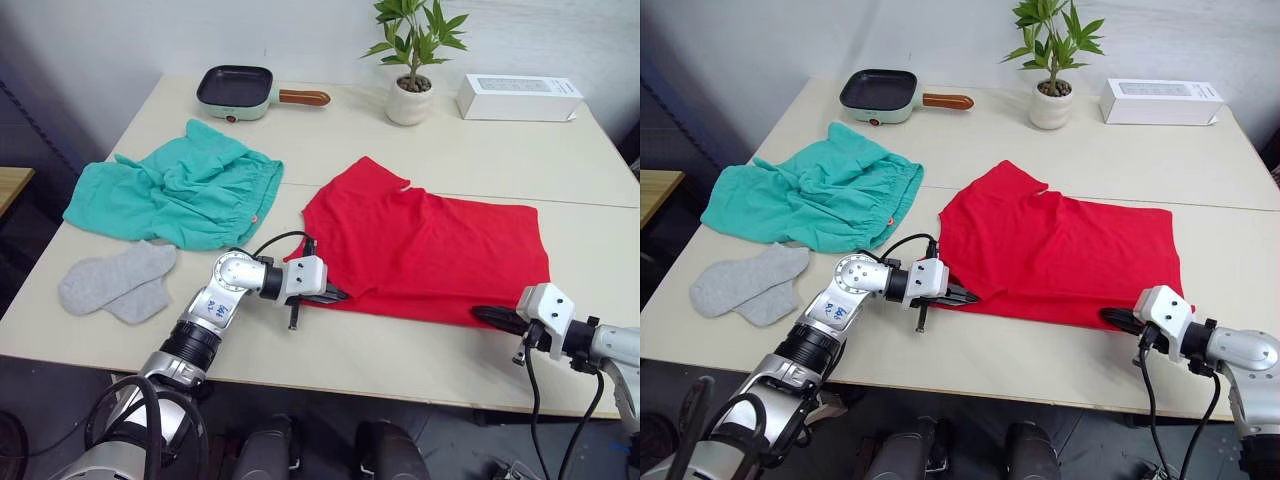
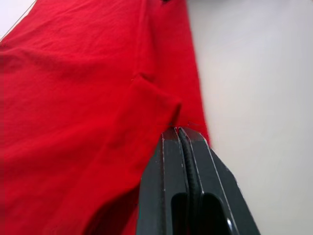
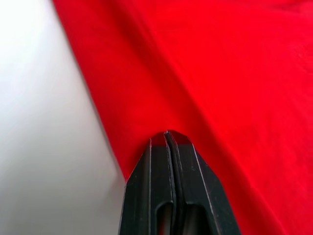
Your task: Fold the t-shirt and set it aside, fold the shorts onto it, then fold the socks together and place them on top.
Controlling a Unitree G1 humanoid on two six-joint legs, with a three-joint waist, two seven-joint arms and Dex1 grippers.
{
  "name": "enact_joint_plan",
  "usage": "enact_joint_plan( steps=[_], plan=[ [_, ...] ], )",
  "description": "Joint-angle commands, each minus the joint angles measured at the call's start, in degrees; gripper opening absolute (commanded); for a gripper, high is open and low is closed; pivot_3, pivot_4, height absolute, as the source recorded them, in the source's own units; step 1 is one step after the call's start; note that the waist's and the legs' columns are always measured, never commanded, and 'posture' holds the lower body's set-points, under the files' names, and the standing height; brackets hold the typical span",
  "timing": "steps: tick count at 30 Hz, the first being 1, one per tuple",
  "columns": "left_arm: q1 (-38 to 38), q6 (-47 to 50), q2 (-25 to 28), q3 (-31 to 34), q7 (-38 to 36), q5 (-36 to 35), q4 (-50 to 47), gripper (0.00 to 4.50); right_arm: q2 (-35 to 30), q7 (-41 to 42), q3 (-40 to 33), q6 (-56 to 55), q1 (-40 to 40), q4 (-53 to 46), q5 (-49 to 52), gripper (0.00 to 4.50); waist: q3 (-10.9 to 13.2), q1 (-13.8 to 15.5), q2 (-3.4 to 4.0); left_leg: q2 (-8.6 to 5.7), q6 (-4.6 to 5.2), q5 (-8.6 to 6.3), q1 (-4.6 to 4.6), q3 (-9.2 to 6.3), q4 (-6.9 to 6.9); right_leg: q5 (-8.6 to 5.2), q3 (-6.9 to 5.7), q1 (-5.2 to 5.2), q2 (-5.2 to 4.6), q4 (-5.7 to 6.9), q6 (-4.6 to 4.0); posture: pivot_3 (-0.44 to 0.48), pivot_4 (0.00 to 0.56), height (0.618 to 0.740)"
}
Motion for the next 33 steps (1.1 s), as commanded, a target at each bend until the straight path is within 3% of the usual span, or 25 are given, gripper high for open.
enact_joint_plan(
  steps=[1,13,17,19,21,24,27,29,33],
  plan=[
    [-2.7,-4.2,-0.9,0.0,3.3,2.4,3.7,0.04,0.6,-2.6,-1.7,-1.0,-0.3,0.9,0.3,0.02,0.0,0.0,0.00,0.00,0.00,0.00,0.01,0.00,0.01,0.00,0.01,0.00,-0.01,0.00,0.00,0.000,0.150,0.740],
    [-5.8,2.0,-5.6,10.9,17.7,-1.9,10.0,0.04,3.9,-18.3,-8.8,2.9,0.7,5.7,0.9,0.02,0.0,0.2,0.00,0.00,0.01,0.00,-0.01,-0.02,0.00,0.00,-0.01,0.01,-0.06,-0.02,0.00,0.000,0.150,0.740],
    [-1.9,5.4,-2.7,13.6,13.0,-6.8,2.7,0.04,5.7,-23.8,-12.5,9.2,1.9,0.0,4.1,0.02,0.0,-0.1,0.00,0.01,0.00,0.00,-0.01,-0.02,-0.04,0.00,0.00,-0.01,-0.05,-0.02,0.00,0.000,0.150,0.740],
    [2.6,9.2,-1.0,14.0,4.8,-14.4,-7.1,0.04,8.9,-26.0,-13.6,14.7,3.6,-9.9,9.7,0.02,0.0,-0.7,0.00,0.03,-0.03,-0.01,0.00,-0.03,-0.09,0.00,0.02,-0.03,-0.04,-0.02,0.00,0.000,0.150,0.740],
    [6.7,14.3,0.6,12.9,1.6,-17.4,-14.5,0.04,12.2,-26.8,-11.3,17.0,7.4,-19.9,11.7,0.02,0.0,-1.1,0.03,0.12,-0.14,-0.04,-0.01,-0.05,-0.15,0.00,0.02,-0.04,-0.01,-0.01,0.00,0.000,0.150,0.740],
    [11.4,12.3,1.7,9.7,2.9,-12.5,-16.9,0.04,16.8,-27.3,-4.4,16.1,13.4,-28.7,8.5,0.02,-0.1,-1.0,0.13,0.16,-0.22,-0.05,0.04,-0.10,-0.16,-0.02,0.02,-0.01,0.06,-0.02,-0.03,0.000,0.150,0.740],
    [13.8,12.9,0.4,8.2,11.5,-6.4,-15.6,0.04,20.5,-30.5,-0.6,13.3,15.6,-28.6,3.6,0.02,-0.2,-0.8,0.16,0.06,-0.14,-0.11,0.04,-0.09,-0.17,-0.02,0.04,0.01,0.02,-0.03,-0.03,0.000,0.150,0.740],
    [14.7,14.9,-0.3,8.2,16.3,-3.8,-15.3,0.04,22.2,-32.8,-1.5,11.4,15.6,-26.1,2.3,0.02,-0.1,-0.7,0.15,-0.07,-0.08,-0.14,0.00,-0.07,-0.17,0.02,0.13,-0.04,-0.06,-0.03,0.04,0.000,0.150,0.740],
    [17.0,18.6,0.7,9.4,19.1,-3.3,-17.3,0.04,20.8,-33.6,-6.7,8.0,15.4,-17.9,2.2,0.02,-0.3,-0.7,0.19,-0.10,-0.24,-0.26,0.04,-0.05,-0.15,0.12,0.21,-0.01,-0.11,-0.06,0.09,0.000,0.150,0.740]
  ],
)
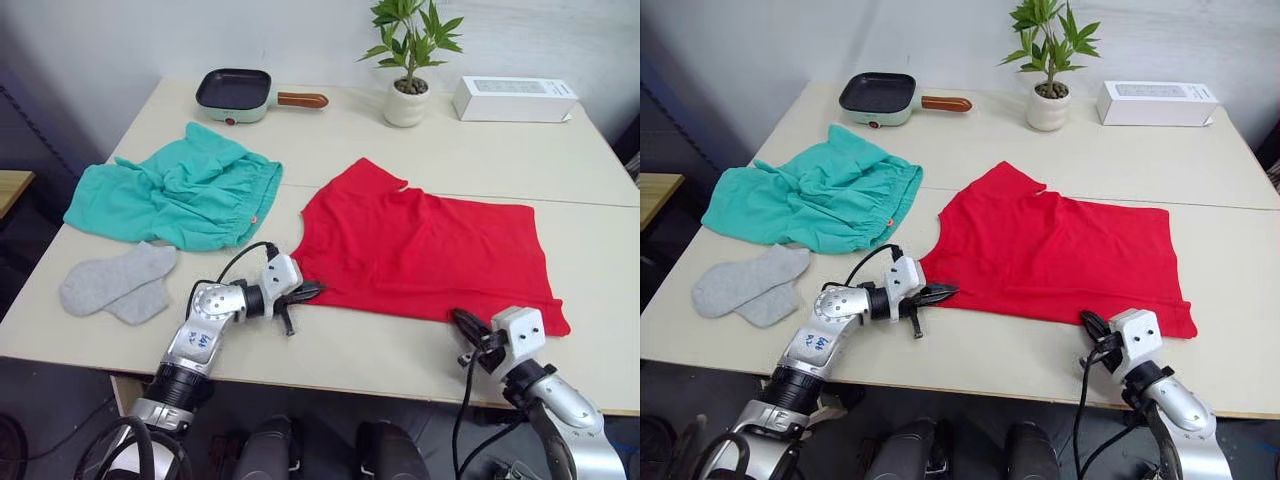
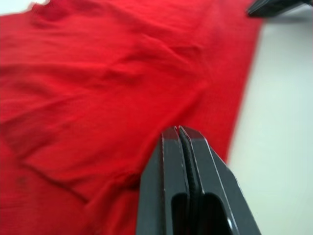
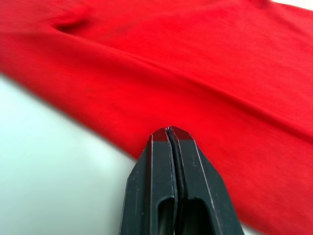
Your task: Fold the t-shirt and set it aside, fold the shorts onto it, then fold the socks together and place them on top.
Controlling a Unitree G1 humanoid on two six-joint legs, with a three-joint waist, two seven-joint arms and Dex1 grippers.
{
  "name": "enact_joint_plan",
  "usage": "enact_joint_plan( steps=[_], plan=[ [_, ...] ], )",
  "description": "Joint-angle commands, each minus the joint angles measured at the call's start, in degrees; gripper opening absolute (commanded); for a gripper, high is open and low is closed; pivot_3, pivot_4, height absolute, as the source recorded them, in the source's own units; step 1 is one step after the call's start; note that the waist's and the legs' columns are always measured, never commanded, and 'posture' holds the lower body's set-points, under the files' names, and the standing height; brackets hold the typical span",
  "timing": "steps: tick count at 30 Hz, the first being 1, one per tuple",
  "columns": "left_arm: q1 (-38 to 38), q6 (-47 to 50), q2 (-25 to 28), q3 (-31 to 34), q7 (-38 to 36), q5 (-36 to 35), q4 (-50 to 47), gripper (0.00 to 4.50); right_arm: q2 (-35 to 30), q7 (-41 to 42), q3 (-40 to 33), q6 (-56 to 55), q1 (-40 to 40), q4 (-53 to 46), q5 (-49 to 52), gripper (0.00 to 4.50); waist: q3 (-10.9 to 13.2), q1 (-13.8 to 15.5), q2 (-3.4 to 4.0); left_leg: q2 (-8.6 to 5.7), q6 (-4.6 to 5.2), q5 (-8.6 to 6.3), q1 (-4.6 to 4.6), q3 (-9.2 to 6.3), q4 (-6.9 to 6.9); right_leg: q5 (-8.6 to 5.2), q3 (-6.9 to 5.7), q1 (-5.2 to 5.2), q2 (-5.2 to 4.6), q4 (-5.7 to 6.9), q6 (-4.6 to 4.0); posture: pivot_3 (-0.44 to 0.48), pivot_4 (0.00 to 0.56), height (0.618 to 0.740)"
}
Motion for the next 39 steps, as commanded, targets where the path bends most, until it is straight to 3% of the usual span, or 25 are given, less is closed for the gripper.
enact_joint_plan(
  steps=[1,7,12,16,20,21,23,32,37,39],
  plan=[
    [2.3,4.2,1.4,2.0,3.0,0.4,-1.9,0.04,-2.6,-0.4,-7.1,-3.6,0.3,6.6,0.5,0.02,0.0,-0.2,0.04,0.03,-0.04,-0.02,0.01,0.00,0.00,0.00,0.01,-0.01,0.01,0.00,0.00,0.000,0.150,0.740],
    [4.8,6.2,5.9,5.9,0.0,-3.8,-5.2,0.04,-9.4,3.9,-15.5,-5.3,1.0,16.0,2.8,0.02,-0.1,-0.6,0.12,0.18,0.15,0.11,0.04,0.02,-0.05,-0.03,-0.03,-0.02,0.11,0.00,-0.06,0.000,0.150,0.740],
    [5.2,3.3,11.9,8.3,-5.1,-5.8,-7.0,0.04,-16.1,9.4,-23.4,-0.5,0.2,17.8,10.3,0.02,-0.1,-0.5,0.22,0.20,0.13,0.10,0.12,0.13,-0.20,-0.06,0.00,-0.05,0.08,-0.06,-0.10,0.000,0.150,0.740],
    [4.8,-2.4,15.6,6.6,-10.1,-5.4,-8.6,0.00,-23.1,19.3,-21.8,-2.1,1.9,16.1,9.0,0.88,-0.1,-0.4,0.25,0.18,0.13,0.08,0.07,0.14,-0.21,-0.06,0.01,-0.07,0.03,-0.11,-0.10,0.000,0.150,0.740],
    [4.2,-7.2,16.8,3.4,-13.0,-3.0,-10.7,1.18,-28.4,27.8,-16.1,-10.9,2.6,17.8,2.8,2.29,-0.1,-0.2,0.22,0.17,0.13,0.09,0.07,0.14,-0.43,-0.05,-0.04,-0.05,0.05,-0.34,-0.10,0.000,0.150,0.740],
    [3.9,-7.9,17.0,2.6,-13.1,-2.1,-10.9,1.51,-29.1,28.5,-15.4,-12.7,2.2,18.8,1.6,2.31,-0.1,-0.1,0.22,0.16,0.14,0.10,0.07,0.13,-0.46,-0.05,-0.05,-0.04,0.04,-0.36,-0.10,0.000,0.150,0.740],
    [3.1,-8.5,16.6,1.2,-13.2,-1.0,-10.9,2.13,-30.2,29.5,-13.8,-14.3,0.4,21.1,0.2,2.31,-0.1,0.0,0.22,0.10,0.16,0.11,0.05,0.15,-0.50,-0.05,-0.08,-0.06,0.04,-0.37,-0.10,0.000,0.150,0.740],
    [-1.8,-7.7,14.9,-5.4,-10.5,8.1,-4.4,2.13,-34.1,33.0,-4.6,-12.1,-10.8,31.0,-5.1,2.31,-0.1,-0.4,0.22,0.11,0.20,0.17,0.08,0.21,-0.41,-0.04,-0.09,-0.04,0.04,-0.31,-0.09,0.000,0.150,0.740],
    [-3.6,-7.5,14.5,-6.8,-10.8,9.2,-1.8,2.19,-36.6,37.4,-4.5,-8.5,-14.0,30.9,-2.3,0.73,-0.1,-0.1,0.24,0.11,0.22,0.18,0.14,0.15,-0.33,-0.04,-0.10,0.05,0.02,-0.27,-0.09,0.000,0.150,0.740],
    [-3.6,-7.5,14.5,-6.9,-11.1,8.9,-1.8,2.19,-36.9,37.1,-6.4,-5.8,-15.3,30.2,-0.5,0.73,-0.1,-0.2,0.26,0.11,0.22,0.18,0.14,0.12,-0.29,-0.03,-0.11,0.07,0.01,-0.28,-0.10,0.000,0.150,0.740]
  ],
)
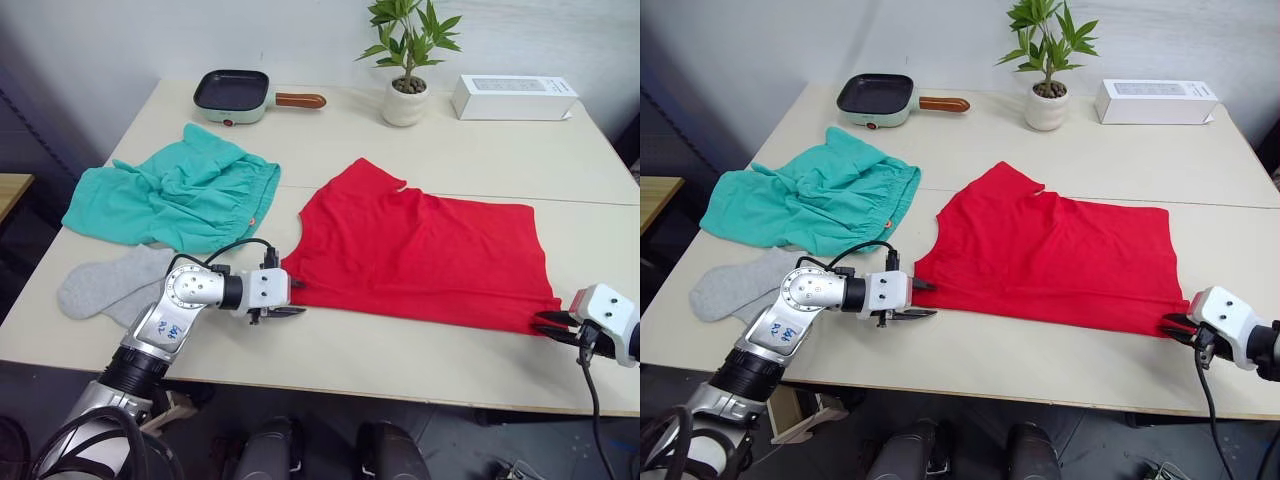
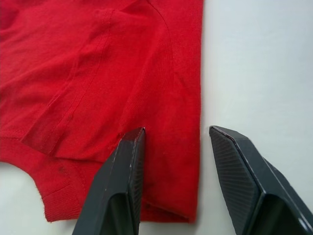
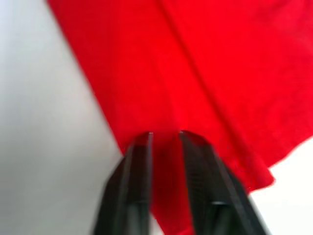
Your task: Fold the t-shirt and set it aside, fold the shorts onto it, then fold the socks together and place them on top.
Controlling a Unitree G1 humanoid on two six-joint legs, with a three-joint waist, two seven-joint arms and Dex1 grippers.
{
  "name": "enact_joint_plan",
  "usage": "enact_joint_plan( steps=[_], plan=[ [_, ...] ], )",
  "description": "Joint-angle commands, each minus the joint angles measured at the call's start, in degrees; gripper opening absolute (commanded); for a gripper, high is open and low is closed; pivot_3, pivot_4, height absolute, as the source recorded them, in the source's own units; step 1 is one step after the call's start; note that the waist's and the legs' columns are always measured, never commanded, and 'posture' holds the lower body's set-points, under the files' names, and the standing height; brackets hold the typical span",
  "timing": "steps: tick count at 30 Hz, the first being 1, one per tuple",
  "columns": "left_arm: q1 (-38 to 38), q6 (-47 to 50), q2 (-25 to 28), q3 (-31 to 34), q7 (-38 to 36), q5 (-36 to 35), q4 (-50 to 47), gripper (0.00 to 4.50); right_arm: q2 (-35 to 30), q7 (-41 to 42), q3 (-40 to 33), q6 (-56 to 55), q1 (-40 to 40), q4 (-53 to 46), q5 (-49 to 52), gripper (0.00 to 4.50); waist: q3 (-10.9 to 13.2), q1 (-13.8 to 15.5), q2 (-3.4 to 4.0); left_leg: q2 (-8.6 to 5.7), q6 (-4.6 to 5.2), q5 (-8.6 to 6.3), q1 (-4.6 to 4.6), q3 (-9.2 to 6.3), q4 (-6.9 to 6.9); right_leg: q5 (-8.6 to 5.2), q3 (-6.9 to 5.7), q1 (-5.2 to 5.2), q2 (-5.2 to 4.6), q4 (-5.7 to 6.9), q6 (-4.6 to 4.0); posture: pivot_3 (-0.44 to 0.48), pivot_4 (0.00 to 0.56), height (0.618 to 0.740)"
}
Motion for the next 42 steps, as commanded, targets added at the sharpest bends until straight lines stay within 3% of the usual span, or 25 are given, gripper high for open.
enact_joint_plan(
  steps=[1,8,11,15,22,25,28,31,36,42],
  plan=[
    [0.5,0.6,0.4,-1.3,-0.2,2.0,2.3,2.19,-2.1,0.6,-4.1,3.0,-1.3,-1.7,3.4,0.73,0.0,-0.1,0.05,0.00,0.00,0.00,0.00,0.01,0.02,0.01,0.00,0.00,-0.01,0.00,-0.01,0.000,0.150,0.740],
    [1.3,2.0,0.5,-1.1,-0.3,1.4,1.3,2.19,-4.1,3.8,-8.6,8.1,3.2,-7.0,6.6,0.73,0.0,0.0,0.08,0.02,-0.01,-0.01,-0.01,-0.03,0.02,0.02,-0.03,0.01,0.00,-0.02,-0.01,0.000,0.150,0.740],
    [1.8,2.5,0.6,-1.0,-0.2,1.4,1.1,2.19,-4.3,4.1,-8.0,7.2,6.6,-8.5,4.5,1.34,-0.1,0.1,0.08,0.03,-0.01,-0.01,-0.01,-0.04,0.00,0.02,-0.03,0.01,0.00,-0.02,-0.01,0.000,0.150,0.740],
    [2.4,3.5,0.9,-0.9,0.2,1.7,0.5,2.19,-3.2,1.8,-5.0,1.6,6.7,-6.4,0.2,2.70,-0.1,-0.1,0.13,0.03,-0.02,-0.02,0.00,-0.01,-0.01,0.02,-0.02,0.02,-0.01,-0.05,-0.01,0.000,0.150,0.740],
    [3.0,4.3,1.9,-1.1,0.5,2.8,0.5,2.19,-2.4,-1.5,1.3,-4.9,1.0,1.9,-5.7,2.70,-0.1,-0.3,0.20,0.04,-0.06,-0.01,0.01,-0.01,-0.02,0.02,-0.02,-0.01,0.01,-0.03,-0.01,0.000,0.150,0.740],
    [2.7,5.8,2.3,-1.4,0.2,3.1,0.6,2.19,-2.6,0.6,3.1,-4.3,-0.6,3.3,-5.1,2.09,-0.1,-0.4,0.18,0.06,-0.07,0.00,0.05,-0.01,-0.01,0.02,-0.02,0.04,0.02,-0.03,-0.01,0.000,0.150,0.740],
    [2.4,7.4,3.1,-2.2,-0.8,3.7,1.1,2.19,-2.8,1.2,4.3,-4.2,-2.3,4.9,-5.4,1.05,-0.2,-0.5,0.12,0.09,-0.07,0.00,0.14,-0.01,-0.01,0.02,-0.02,0.12,0.03,-0.03,-0.01,0.000,0.150,0.740],
    [2.2,8.7,3.5,-2.7,-0.8,3.8,1.9,1.59,-2.8,2.0,5.3,-3.9,-3.8,6.2,-5.2,0.01,-0.4,-0.5,0.16,0.10,-0.10,-0.01,0.18,0.00,-0.02,0.03,0.00,0.13,0.02,-0.03,-0.02,0.000,0.150,0.740],
    [3.3,8.3,3.2,-2.2,0.1,3.1,3.1,0.02,-2.9,3.4,6.1,-4.8,-5.2,7.4,-4.8,0.00,-0.5,-0.5,0.22,0.11,-0.37,-0.15,0.39,0.01,-0.10,0.03,0.04,0.28,0.00,-0.05,-0.03,0.000,0.150,0.740],
    [8.2,9.9,5.5,0.0,-0.9,0.5,-3.3,0.02,-3.8,5.2,4.5,-5.4,-2.4,5.8,-2.9,0.00,-0.6,-0.5,0.30,0.17,-0.49,-0.20,0.92,0.02,-0.53,-0.03,0.05,0.67,0.02,-0.25,-0.13,0.000,0.150,0.740]
  ],
)
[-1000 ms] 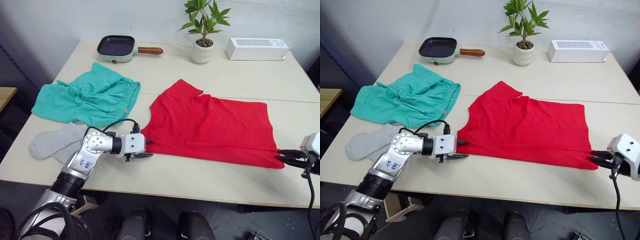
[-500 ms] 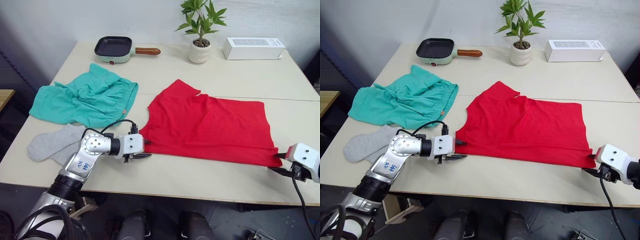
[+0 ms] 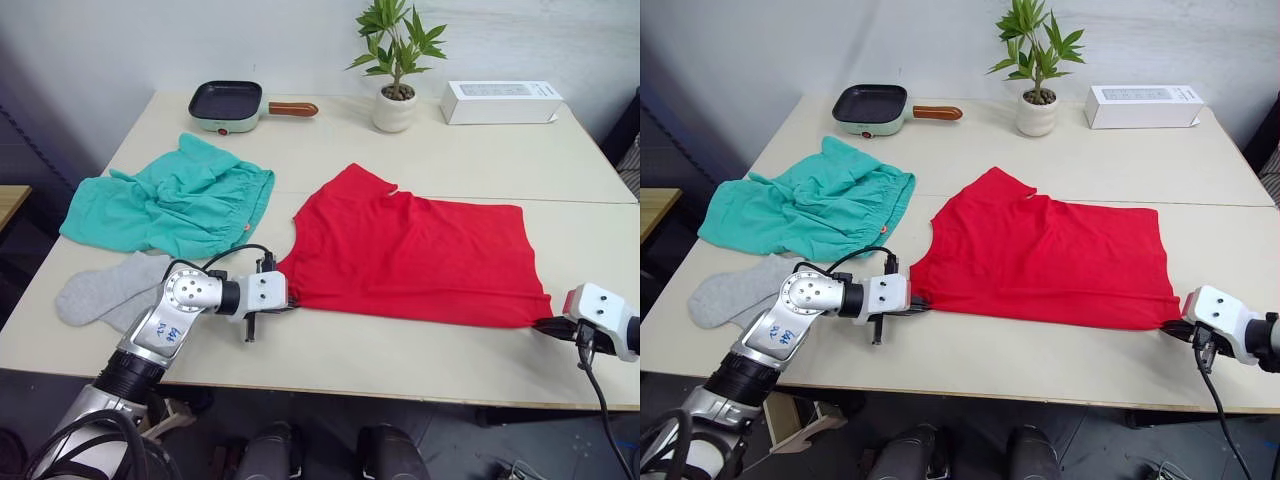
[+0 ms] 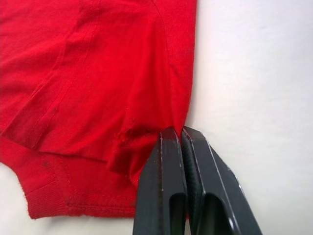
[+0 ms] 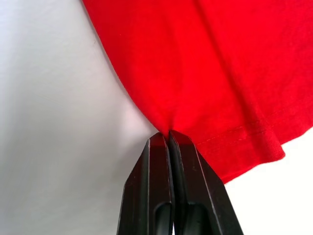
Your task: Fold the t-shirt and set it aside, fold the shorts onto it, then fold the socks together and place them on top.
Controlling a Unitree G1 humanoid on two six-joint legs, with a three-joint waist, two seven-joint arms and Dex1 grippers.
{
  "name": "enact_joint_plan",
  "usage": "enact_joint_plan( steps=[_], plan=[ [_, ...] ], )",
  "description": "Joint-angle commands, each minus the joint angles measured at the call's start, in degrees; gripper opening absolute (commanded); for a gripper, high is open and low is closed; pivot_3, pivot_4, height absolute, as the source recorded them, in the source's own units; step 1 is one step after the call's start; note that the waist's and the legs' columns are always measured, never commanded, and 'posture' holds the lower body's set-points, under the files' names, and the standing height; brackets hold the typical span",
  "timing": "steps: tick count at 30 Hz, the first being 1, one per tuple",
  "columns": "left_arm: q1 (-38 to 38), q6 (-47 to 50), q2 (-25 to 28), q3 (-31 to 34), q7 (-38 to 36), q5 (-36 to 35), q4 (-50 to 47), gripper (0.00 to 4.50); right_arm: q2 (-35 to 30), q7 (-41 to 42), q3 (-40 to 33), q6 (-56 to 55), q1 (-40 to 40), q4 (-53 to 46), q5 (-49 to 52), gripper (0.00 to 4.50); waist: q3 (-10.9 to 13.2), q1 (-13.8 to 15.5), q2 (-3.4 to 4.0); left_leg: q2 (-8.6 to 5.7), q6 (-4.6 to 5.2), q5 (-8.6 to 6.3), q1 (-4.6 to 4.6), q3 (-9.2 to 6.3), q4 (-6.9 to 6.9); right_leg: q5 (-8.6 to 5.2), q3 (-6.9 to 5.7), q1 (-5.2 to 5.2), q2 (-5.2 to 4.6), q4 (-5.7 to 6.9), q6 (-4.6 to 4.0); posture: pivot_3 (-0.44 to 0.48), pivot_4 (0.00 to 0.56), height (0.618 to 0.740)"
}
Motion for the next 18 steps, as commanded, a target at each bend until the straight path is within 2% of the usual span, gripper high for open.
enact_joint_plan(
  steps=[1,7,11,14,15,18],
  plan=[
    [5.7,4.4,4.1,0.7,-1.5,0.6,-1.8,0.02,-1.6,2.1,-1.9,-0.8,3.4,-1.4,1.4,0.00,0.0,0.0,0.01,0.03,-0.07,-0.02,0.00,0.00,-0.03,-0.03,-0.02,-0.02,0.02,0.00,-0.06,0.000,0.150,0.740],
    [15.5,12.7,8.6,5.1,-2.9,-6.4,-17.9,0.02,-3.5,5.1,-5.2,0.3,10.4,-5.2,4.1,0.00,0.0,0.0,0.00,0.16,-0.03,-0.04,-0.01,-0.01,-0.17,-0.24,-0.14,-0.08,0.15,0.02,-0.36,0.000,0.150,0.740],
    [21.1,16.2,10.6,7.4,-2.8,-10.0,-25.2,0.02,-4.7,7.1,-5.9,1.4,14.5,-5.9,4.7,0.00,0.1,0.3,-0.06,0.15,0.04,-0.16,-0.03,-0.01,-0.09,-0.27,-0.12,-0.01,0.11,-0.09,-0.37,0.000,0.150,0.740],
    [25.1,17.5,12.7,9.0,-3.8,-12.6,-28.6,0.02,-5.4,8.9,-6.5,7.6,18.1,-9.4,6.4,0.00,0.1,0.5,-0.08,0.14,-0.14,-0.30,-0.04,-0.07,-0.06,-0.27,-0.11,0.05,0.07,-0.22,-0.36,0.000,0.150,0.740],
    [25.8,17.6,13.3,9.3,-4.0,-13.0,-29.1,0.02,-5.5,9.2,-6.7,8.9,19.0,-10.5,6.7,0.00,0.1,0.5,-0.08,0.14,0.11,-0.44,-0.05,-0.08,-0.09,-0.27,-0.08,0.05,0.06,-0.30,-0.37,0.000,0.150,0.740],
    [27.0,16.0,14.8,9.4,-3.3,-11.5,-28.9,0.02,-5.6,9.6,-7.9,11.6,23.2,-14.6,7.2,0.00,0.1,0.6,-0.08,0.15,0.12,-0.45,-0.08,-0.17,-0.16,-0.30,-0.09,0.04,0.07,-0.39,-0.43,0.000,0.150,0.740]
  ],
)
